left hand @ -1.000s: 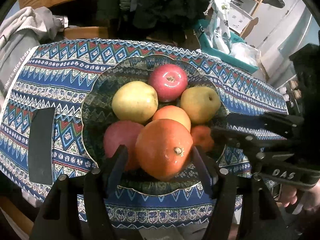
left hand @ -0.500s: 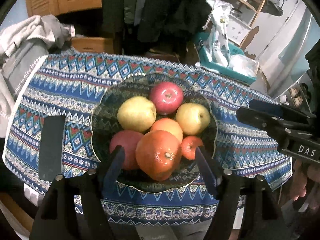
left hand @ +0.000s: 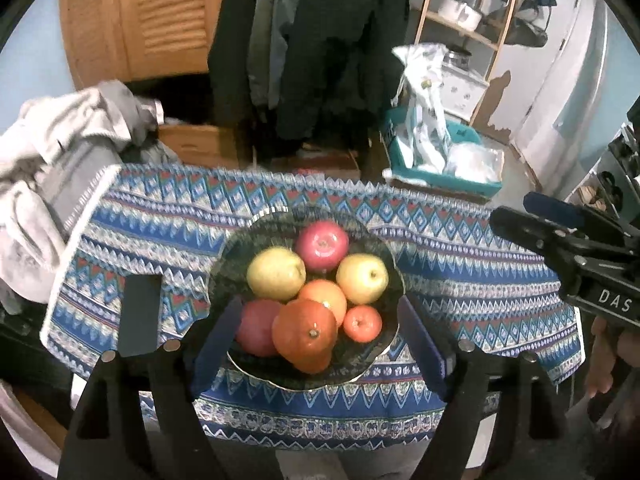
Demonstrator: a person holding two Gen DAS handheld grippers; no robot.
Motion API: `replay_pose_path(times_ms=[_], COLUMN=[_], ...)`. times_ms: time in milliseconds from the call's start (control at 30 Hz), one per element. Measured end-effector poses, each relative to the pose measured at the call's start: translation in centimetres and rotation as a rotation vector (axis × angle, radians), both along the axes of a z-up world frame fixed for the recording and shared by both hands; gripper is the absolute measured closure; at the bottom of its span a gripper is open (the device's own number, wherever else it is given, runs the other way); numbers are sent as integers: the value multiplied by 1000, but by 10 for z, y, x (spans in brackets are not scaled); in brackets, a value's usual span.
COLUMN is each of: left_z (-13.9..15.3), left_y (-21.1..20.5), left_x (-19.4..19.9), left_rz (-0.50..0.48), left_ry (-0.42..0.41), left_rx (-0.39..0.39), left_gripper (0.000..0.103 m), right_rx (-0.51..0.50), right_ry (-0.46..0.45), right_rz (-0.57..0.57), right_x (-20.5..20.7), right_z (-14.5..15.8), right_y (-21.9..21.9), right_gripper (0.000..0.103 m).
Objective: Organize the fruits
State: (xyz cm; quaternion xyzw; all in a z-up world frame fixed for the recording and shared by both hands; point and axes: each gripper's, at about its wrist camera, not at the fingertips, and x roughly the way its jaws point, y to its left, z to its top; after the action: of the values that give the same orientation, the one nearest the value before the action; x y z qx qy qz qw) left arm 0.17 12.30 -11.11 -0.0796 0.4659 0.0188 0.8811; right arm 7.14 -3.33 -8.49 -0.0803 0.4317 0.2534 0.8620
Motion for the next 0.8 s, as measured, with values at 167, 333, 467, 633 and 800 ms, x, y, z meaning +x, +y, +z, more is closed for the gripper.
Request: replay_pose_path(times_ms=[167,333,467,633,800], left_z=[24,44,64,89,108], left_y=[-3,-3,-3,-9,-15], left_x=[-7,-14,-21,-32,-43], left_rz=[13,33,54,61,71], left_ry=[-63,-100,-152,-220,-286], left_rx=[30,18,-3,35,70], left_gripper=[16,16,12,7,1], right_rx=[20,44,54,70,86], right_ry=[-44,-88,-134,-186,-229], right_rz=[-20,-40,-62,-82,-100], right_x=[-7,-15,-24,-36,-45], right_z=[20,41,55,71,87], right_y=[-8,-18,-26,-36,-47], right_gripper=[27,23,20,20,19])
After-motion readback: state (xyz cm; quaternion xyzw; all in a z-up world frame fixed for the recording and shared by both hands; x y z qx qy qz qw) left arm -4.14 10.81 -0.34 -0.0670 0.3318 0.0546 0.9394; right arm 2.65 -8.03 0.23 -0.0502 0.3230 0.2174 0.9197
